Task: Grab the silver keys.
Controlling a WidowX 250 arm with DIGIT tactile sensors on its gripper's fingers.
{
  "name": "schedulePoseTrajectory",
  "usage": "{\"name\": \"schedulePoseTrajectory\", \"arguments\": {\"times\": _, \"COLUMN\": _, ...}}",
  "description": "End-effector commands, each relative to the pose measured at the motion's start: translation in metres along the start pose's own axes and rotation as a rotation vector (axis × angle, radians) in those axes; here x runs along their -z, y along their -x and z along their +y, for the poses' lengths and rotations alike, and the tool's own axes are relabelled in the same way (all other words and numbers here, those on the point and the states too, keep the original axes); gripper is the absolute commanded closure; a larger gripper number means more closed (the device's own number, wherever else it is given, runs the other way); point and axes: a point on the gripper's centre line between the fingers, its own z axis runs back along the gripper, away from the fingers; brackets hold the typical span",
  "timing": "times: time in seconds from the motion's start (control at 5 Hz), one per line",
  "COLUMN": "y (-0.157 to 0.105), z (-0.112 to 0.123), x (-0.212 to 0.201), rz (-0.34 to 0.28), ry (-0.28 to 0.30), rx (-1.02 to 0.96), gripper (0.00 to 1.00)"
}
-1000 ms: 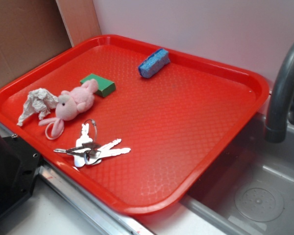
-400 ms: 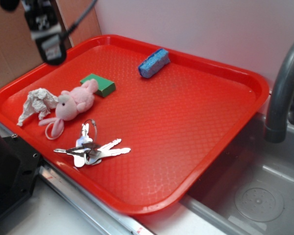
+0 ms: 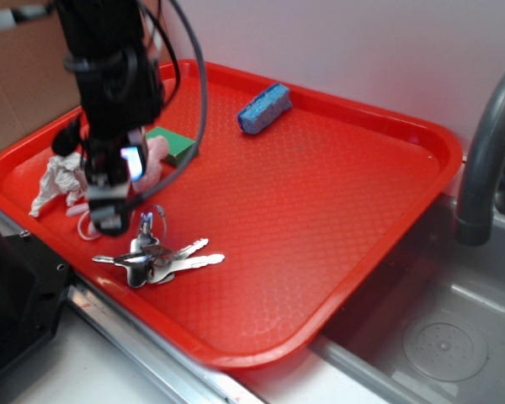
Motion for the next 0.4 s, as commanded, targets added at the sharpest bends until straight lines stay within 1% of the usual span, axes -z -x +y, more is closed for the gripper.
{"name": "schedulePoseTrajectory", "arguments": {"times": 0.0, "y": -0.014, "z": -0.009, "x": 0.024, "rz": -0.045, "ry": 0.012, "rx": 0.093, "gripper": 0.00}}
{"name": "schedulePoseTrajectory", "arguments": {"times": 0.2, "y": -0.019, "z": -0.021, "x": 0.018, "rz": -0.065, "ry": 0.019, "rx": 0.128, "gripper": 0.00}}
